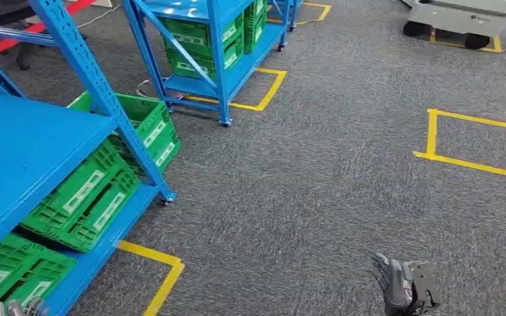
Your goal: Take the parts from the cabinet and place them on the table.
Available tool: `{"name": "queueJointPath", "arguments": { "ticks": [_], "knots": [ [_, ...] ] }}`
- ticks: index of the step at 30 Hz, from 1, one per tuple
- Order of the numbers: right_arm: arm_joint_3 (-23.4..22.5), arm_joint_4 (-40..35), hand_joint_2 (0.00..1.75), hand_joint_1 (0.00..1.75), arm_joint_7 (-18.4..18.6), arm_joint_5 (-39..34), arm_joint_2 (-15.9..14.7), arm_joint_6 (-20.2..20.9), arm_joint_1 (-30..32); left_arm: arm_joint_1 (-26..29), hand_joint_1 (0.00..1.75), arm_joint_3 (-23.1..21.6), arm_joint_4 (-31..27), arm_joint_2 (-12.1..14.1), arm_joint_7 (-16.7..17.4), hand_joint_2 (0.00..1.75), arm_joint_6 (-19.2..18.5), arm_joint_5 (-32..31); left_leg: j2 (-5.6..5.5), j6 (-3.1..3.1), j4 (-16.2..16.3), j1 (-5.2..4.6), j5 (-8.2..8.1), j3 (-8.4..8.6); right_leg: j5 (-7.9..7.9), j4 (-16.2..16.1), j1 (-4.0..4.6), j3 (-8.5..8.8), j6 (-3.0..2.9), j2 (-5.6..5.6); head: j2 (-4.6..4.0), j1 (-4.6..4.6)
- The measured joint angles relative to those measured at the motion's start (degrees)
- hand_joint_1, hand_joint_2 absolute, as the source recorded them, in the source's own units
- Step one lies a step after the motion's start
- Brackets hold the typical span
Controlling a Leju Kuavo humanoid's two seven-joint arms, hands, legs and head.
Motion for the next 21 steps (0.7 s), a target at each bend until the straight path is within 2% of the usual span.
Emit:
{"name": "queueJointPath", "arguments": {
  "ticks": [1, 2, 3, 4, 5, 6, 7, 8, 10, 11, 12, 14, 15, 16, 17, 18, 19, 20, 21],
  "knots": [
    [-0.1, 0.0, 0.00, 0.00, 0.0, 0.1, 0.0, 0.0, 0.1, 0.1, 0.00, -0.2, 0.0, 0.1, 0.0, 0.00, 0.2, 0.1, -0.10, -0.01, 0.0, 0.02, -0.39, 0.44, 0.56, 0.4, 0.00, -1.34, 0.02, 0.00, 0.00, -0.04],
    [-0.1, 0.0, 0.00, 0.00, 0.0, 0.1, 0.0, 0.0, 0.1, 0.1, 0.00, -0.4, 0.0, 0.1, 0.0, 0.00, 0.2, 0.1, -0.19, -0.12, 0.0, 0.05, -0.85, 1.05, 2.66, -1.5, -0.02, -1.45, -0.02, 0.00, 0.00, -0.02],
    [-0.2, 0.0, 0.00, 0.00, 0.0, 0.2, 0.0, 0.1, 0.1, 0.1, 0.00, -0.5, 0.0, 0.1, 0.0, 0.00, 0.2, 0.1, -0.23, -0.28, 0.0, 0.12, -1.36, 1.84, 6.06, -5.2, -0.03, -0.60, -0.11, -0.01, 0.00, -0.04],
    [-0.2, 0.0, 0.00, 0.00, 0.0, 0.2, 0.0, 0.2, 0.1, 0.2, 0.00, -0.6, 0.0, 0.1, 0.0, 0.00, 0.2, 0.1, -0.93, -0.63, 0.0, 0.19, -1.91, 2.68, 9.91, -9.9, -0.11, 0.77, -0.13, 0.32, 0.00, -0.02],
    [-0.3, 0.1, 0.00, 0.00, 0.0, 0.2, 0.0, 0.2, 0.2, 0.0, 0.00, -0.6, 0.0, 0.1, 0.0, 0.00, 0.3, 0.1, -1.06, -1.07, 0.0, 0.29, -2.48, 3.01, 13.44, -14.3, -0.38, 1.75, 0.04, 2.07, 0.00, -0.04],
    [-0.3, 0.3, 0.00, 0.00, 0.1, 0.3, 0.1, 0.3, 0.3, -0.3, 0.00, -0.6, 0.0, 0.2, 0.0, 0.00, 0.4, 0.2, -1.38, -1.40, 0.3, 0.15, -2.77, 3.09, 10.87, -14.7, -0.42, 1.75, -0.12, 3.56, 0.00, -0.07],
    [-0.4, 0.3, 0.00, 0.00, 0.1, 0.4, 0.1, 0.5, 0.4, -0.6, 0.00, -0.7, 0.0, 0.3, 0.0, 0.00, 0.6, 0.3, -1.93, -1.74, 0.3, 0.17, -3.01, 2.50, 10.86, -14.9, -0.32, 2.72, -0.94, 3.16, 0.02, -0.04],
    [-0.5, 0.3, 0.00, 0.00, 0.1, 0.4, 0.1, 0.5, 0.8, -0.5, 0.00, -0.9, 0.0, 0.3, -0.1, 0.00, 0.7, 0.4, -2.35, -2.04, 0.4, 0.20, -3.01, 2.90, 12.04, -15.0, -0.25, 2.66, -1.41, 2.60, 0.02, -0.04],
    [-0.5, 0.4, 0.00, 0.00, 0.1, 0.5, 0.2, 0.8, 0.5, -0.3, 0.00, -1.1, 0.0, 0.6, -0.1, 0.00, 1.0, 0.5, -2.59, -2.54, 0.4, 0.13, -2.96, 2.97, 12.03, -15.5, -0.45, 3.33, -1.94, 1.77, 0.02, -0.15],
    [-0.6, 0.4, 0.00, 0.00, 0.1, 0.5, 0.3, 0.8, 0.4, -0.2, 0.00, -1.2, 0.0, 0.6, -0.2, 0.00, 1.0, 0.5, -1.44, -2.87, 1.4, 0.11, -3.73, 2.76, 12.01, -16.0, -0.50, 3.90, -2.23, 1.15, 0.02, -0.17],
    [-0.7, 0.4, 0.00, 0.00, 0.1, 0.6, 0.3, 0.9, 0.3, -0.4, 0.00, -1.4, 0.0, 0.7, -0.2, 0.00, 1.0, 0.5, -0.67, -3.15, 3.6, 0.10, -5.15, 1.57, 11.86, -16.2, -0.44, 4.24, -2.49, 0.64, 0.02, -0.31],
    [-0.9, 0.5, 0.00, 0.00, 0.1, 0.7, 0.4, 1.0, 0.3, -0.6, 0.00, -1.6, 0.0, 1.0, -0.2, 0.00, 1.3, 0.8, -0.32, -3.55, 11.8, 0.17, -9.07, -2.98, 11.51, -16.3, -0.25, 4.42, -3.01, -0.56, 0.02, -0.24],
    [-0.9, 0.5, 0.00, 0.00, 0.1, 0.7, 0.4, 1.0, 0.3, -0.4, 0.00, -1.8, 0.0, 1.0, -0.3, 0.00, 1.4, 0.9, -0.32, -3.61, 15.1, 0.17, -10.31, -5.00, 11.37, -16.3, -0.12, 4.48, -3.22, -1.08, 0.02, -0.24],
    [-0.9, 0.5, 0.00, 0.00, 0.1, 0.8, 0.5, 1.1, 0.3, -0.3, 0.00, -2.0, 0.0, 1.2, -0.4, 0.00, 1.6, 1.0, -0.31, -3.51, 16.4, 0.17, -10.19, -6.15, 11.22, -16.3, 0.03, 4.59, -3.33, -1.49, 0.02, -0.22],
    [-0.9, 0.5, 0.00, 0.00, 0.2, 1.0, 0.5, 1.2, 0.3, -0.2, 0.00, -2.1, 0.0, 1.2, -0.5, 0.00, 1.7, 1.1, -0.31, -3.36, 15.2, 0.13, -8.54, -6.01, 11.06, -16.3, 0.17, 4.79, -3.40, -1.94, 0.02, -0.24],
    [-1.0, 0.5, 0.00, 0.00, 0.2, 1.0, 0.6, 1.4, 0.3, -0.1, 0.00, -2.1, 0.0, 1.3, -0.5, 0.00, 1.8, 1.1, -0.10, -2.98, 11.8, -0.03, -5.81, -4.78, 10.89, -16.3, 0.40, 5.11, -3.43, -2.42, 0.02, -0.26],
    [-1.1, 0.5, 0.00, 0.00, 0.2, 1.2, 0.7, 1.4, 0.3, -0.1, 0.00, -2.2, 0.0, 1.5, -0.7, 0.00, 1.9, 1.1, 0.56, -2.38, 7.0, -0.29, -2.66, -2.77, 10.69, -16.3, 0.62, 5.54, -3.48, -2.99, 0.02, -0.24],
    [-1.1, 0.5, 0.00, 0.00, 0.2, 1.2, 0.8, 1.5, 0.3, -0.1, 0.00, -2.3, 0.0, 1.6, -0.8, 0.00, 1.9, 1.2, 2.60, -1.47, 2.6, -0.88, 0.01, -0.93, 10.50, -16.4, 0.69, 5.86, -3.46, -3.47, 0.02, -0.22],
    [-1.1, 0.5, 0.00, 0.00, 0.2, 1.2, 0.8, 1.5, 0.3, -0.2, 0.00, -2.4, 0.0, 1.6, -0.9, 0.00, 1.9, 1.2, 4.59, -0.90, 1.3, -1.39, -0.03, -0.38, 10.45, -16.4, 0.62, 5.91, -3.46, -3.73, 0.02, -0.13]
  ]
}}
